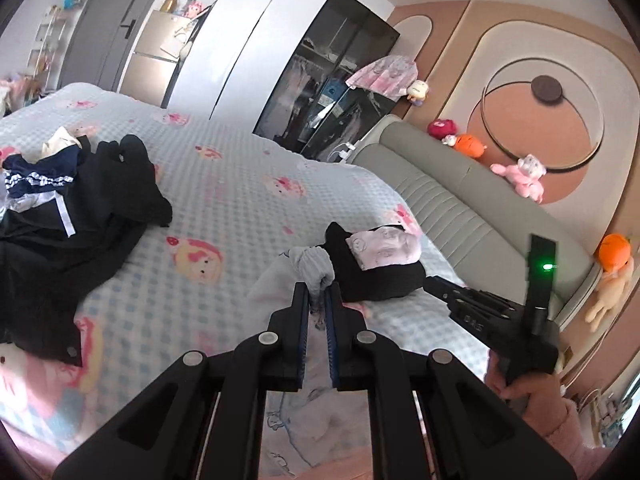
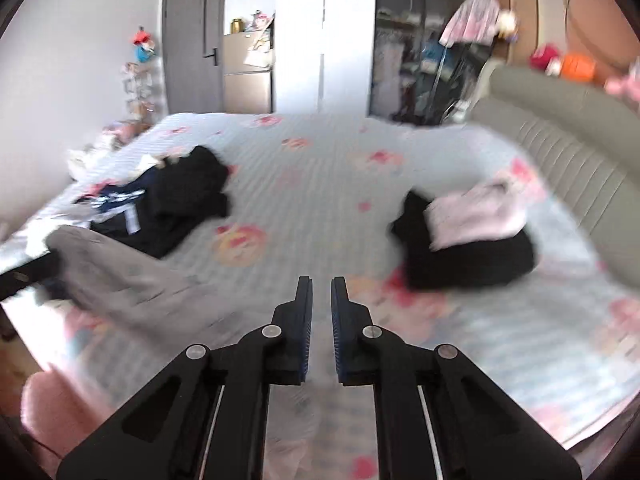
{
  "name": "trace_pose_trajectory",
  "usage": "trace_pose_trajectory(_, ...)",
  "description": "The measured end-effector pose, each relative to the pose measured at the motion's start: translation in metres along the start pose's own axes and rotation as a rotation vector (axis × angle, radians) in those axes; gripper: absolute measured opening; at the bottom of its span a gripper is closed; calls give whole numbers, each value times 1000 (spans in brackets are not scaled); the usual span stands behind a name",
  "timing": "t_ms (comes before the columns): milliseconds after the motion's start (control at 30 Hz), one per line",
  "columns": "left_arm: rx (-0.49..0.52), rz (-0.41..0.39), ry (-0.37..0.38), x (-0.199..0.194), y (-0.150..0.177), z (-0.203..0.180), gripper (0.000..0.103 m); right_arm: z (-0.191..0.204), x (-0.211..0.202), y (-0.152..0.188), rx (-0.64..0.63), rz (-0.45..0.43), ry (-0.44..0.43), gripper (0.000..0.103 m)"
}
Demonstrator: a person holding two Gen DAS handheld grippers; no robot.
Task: Fold clothes
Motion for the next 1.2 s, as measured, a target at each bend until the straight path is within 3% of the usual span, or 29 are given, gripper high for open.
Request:
trace_pose_trajectory(67, -18, 43, -44, 8, 18, 15, 9, -3, 11, 9, 33, 59, -55, 10)
trace_pose_trajectory(133, -49, 103, -89, 19, 44, 34, 9, 10, 33, 50, 117, 165, -234, 10)
trace_pose_trajectory(167, -63, 131, -113, 23, 56, 43, 9, 15, 40, 69, 136, 211, -274, 10)
trace_pose_trajectory(233, -82, 181, -164, 29, 80, 61, 9, 34, 59, 118, 143, 338, -318, 10)
trace_pose_trajectory(333, -127, 232, -204, 31, 105, 86, 9, 67, 68, 167, 134, 431, -389, 10)
trace_pose_trajectory(400, -148, 242, -238, 29, 113, 100, 9, 89, 70, 188, 109, 479, -445, 21)
trace_pose_trajectory(500, -177, 234, -264, 21, 121, 118, 9, 121, 76, 209, 19, 514, -433, 37)
trace_pose_trajectory(600, -171, 245, -305, 15, 126, 130, 9, 132, 81, 215, 14, 516, -406, 49)
trace_pose_trajectory(767, -107, 309, -410, 12, 140, 149, 18, 119, 101, 217, 42, 492, -226, 48)
trace_pose_trajectory(867, -64, 375, -463, 17, 153, 158, 36, 106, 104, 214, 140, 480, -220, 25)
trace_pose_trajectory(1000, -53, 416, -438, 22, 167, 158, 37, 94, 99, 211, 155, 454, -193, 24)
trace_pose_trajectory(1100, 13, 450, -408, 27, 176, 146, 39, 86, 90, 207, 166, 425, -205, 24)
trace_pose_trajectory(1200, 86, 466, -439, 31, 183, 140, 43, 76, 83, 212, 164, 427, -210, 24)
Point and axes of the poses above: each gripper's, at about its wrist camera, not at the fingertips, and x roughly the way its jaws point, z to its left, y to its underside, the point moved 6 cm from there along x, roughly the way its jaws point, and after that the axes turned 2 degrees about z, right-handed, at the moved point
